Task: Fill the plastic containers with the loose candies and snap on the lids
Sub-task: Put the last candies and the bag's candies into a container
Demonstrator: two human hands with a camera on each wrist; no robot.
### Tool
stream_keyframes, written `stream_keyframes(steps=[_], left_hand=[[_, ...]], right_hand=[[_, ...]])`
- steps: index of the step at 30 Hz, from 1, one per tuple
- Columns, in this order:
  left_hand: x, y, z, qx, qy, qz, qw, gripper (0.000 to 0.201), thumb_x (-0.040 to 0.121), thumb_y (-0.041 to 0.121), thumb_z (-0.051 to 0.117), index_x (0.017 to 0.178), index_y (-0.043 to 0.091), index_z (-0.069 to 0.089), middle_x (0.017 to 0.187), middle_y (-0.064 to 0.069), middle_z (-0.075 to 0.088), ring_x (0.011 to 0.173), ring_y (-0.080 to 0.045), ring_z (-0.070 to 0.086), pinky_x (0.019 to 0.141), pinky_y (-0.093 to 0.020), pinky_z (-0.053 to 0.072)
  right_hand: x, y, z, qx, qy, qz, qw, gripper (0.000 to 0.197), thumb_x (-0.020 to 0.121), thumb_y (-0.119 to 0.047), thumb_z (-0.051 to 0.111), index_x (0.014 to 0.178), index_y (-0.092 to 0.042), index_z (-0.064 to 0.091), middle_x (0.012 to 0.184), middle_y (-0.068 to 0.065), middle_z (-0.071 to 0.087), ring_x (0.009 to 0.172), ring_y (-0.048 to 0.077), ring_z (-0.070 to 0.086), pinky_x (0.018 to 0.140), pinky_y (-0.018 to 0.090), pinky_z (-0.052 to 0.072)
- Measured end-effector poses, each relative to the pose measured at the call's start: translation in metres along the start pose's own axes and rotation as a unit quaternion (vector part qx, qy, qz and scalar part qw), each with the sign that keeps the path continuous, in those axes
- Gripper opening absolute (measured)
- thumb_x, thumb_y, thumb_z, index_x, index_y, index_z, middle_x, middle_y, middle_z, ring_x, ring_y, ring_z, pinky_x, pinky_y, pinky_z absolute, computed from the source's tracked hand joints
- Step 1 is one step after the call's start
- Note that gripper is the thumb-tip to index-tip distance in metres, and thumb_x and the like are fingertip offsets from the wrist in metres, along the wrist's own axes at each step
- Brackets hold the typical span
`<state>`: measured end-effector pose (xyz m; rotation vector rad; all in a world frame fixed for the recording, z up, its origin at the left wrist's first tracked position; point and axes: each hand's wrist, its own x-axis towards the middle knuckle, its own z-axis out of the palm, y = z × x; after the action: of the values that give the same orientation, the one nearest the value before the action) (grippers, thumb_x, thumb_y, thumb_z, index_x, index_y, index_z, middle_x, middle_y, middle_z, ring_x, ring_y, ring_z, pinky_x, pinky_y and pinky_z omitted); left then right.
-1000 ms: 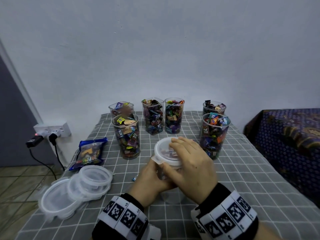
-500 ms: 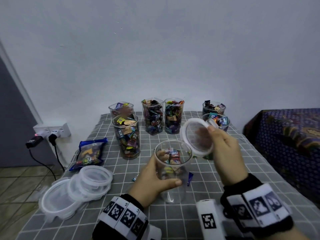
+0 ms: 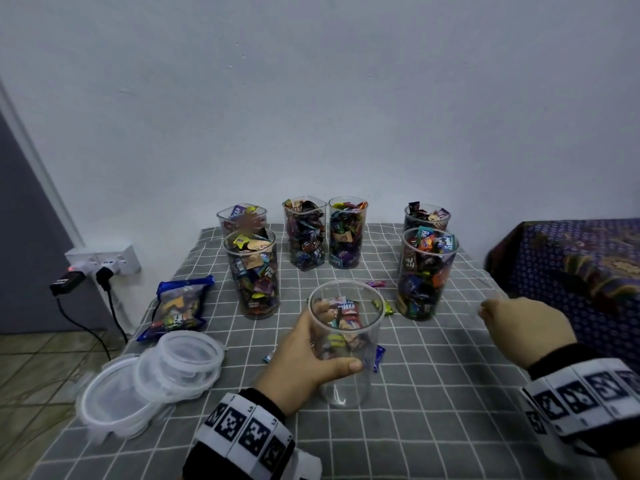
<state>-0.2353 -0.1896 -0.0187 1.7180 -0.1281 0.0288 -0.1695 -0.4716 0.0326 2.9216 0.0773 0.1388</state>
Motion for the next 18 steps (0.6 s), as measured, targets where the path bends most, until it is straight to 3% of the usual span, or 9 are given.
stream_keyframes(steps=[3, 8, 10, 13, 16, 18], left_hand=[[-0.001, 0.001, 0.000, 0.004, -0.005, -0.001, 1.000, 0.085, 0.046, 0.032, 0.089, 0.118, 0.034, 0.043, 0.113, 0.022, 0.059, 0.103, 0.011, 0.058, 0.091, -0.016, 0.046], [-0.001, 0.001, 0.000, 0.002, 0.002, -0.008, 1.000, 0.088, 0.042, 0.041, 0.086, 0.119, 0.035, 0.044, 0.115, 0.022, 0.060, 0.106, 0.008, 0.058, 0.094, -0.018, 0.046], [-0.001, 0.002, 0.001, -0.002, 0.005, -0.001, 1.000, 0.084, 0.047, 0.030, 0.092, 0.117, 0.034, 0.045, 0.114, 0.021, 0.060, 0.103, 0.010, 0.058, 0.087, -0.014, 0.047], [-0.003, 0.005, 0.003, -0.018, 0.008, 0.004, 1.000, 0.075, 0.056, 0.013, 0.087, 0.115, 0.031, 0.045, 0.112, 0.017, 0.061, 0.099, 0.012, 0.059, 0.079, -0.010, 0.046], [-0.002, 0.002, 0.001, 0.001, -0.004, -0.013, 1.000, 0.083, 0.049, 0.029, 0.088, 0.117, 0.037, 0.042, 0.107, 0.031, 0.063, 0.103, 0.010, 0.059, 0.085, -0.013, 0.047], [-0.002, 0.003, -0.003, 0.056, -0.035, -0.039, 0.997, 0.081, 0.054, 0.026, 0.087, 0.116, 0.045, 0.038, 0.111, 0.028, 0.062, 0.108, 0.004, 0.058, 0.096, -0.020, 0.045]], right_hand=[[0.004, -0.002, 0.013, 0.003, -0.072, -0.018, 0.997, 0.035, 0.100, -0.037, 0.032, 0.122, -0.024, 0.056, 0.118, 0.002, 0.063, 0.107, 0.021, 0.060, 0.083, 0.027, 0.044], [0.002, -0.016, 0.011, -0.013, -0.097, -0.042, 0.994, 0.035, 0.100, -0.036, 0.033, 0.118, -0.019, 0.058, 0.120, 0.003, 0.062, 0.111, 0.020, 0.057, 0.089, 0.026, 0.044], [0.000, -0.023, 0.012, -0.010, -0.108, -0.044, 0.993, 0.036, 0.099, -0.036, 0.034, 0.118, -0.017, 0.058, 0.121, 0.005, 0.061, 0.112, 0.021, 0.057, 0.089, 0.026, 0.043], [-0.003, -0.033, 0.020, 0.005, -0.115, -0.053, 0.992, 0.036, 0.097, -0.036, 0.036, 0.114, -0.016, 0.061, 0.119, 0.006, 0.062, 0.108, 0.022, 0.059, 0.089, 0.027, 0.044], [-0.002, -0.037, 0.020, -0.002, -0.128, -0.061, 0.990, 0.035, 0.098, -0.033, 0.034, 0.115, -0.016, 0.059, 0.120, 0.005, 0.061, 0.109, 0.022, 0.058, 0.090, 0.028, 0.044], [0.002, -0.037, 0.020, 0.007, -0.141, -0.060, 0.988, 0.036, 0.098, -0.036, 0.035, 0.118, -0.016, 0.057, 0.121, 0.006, 0.059, 0.110, 0.021, 0.057, 0.090, 0.029, 0.044]])
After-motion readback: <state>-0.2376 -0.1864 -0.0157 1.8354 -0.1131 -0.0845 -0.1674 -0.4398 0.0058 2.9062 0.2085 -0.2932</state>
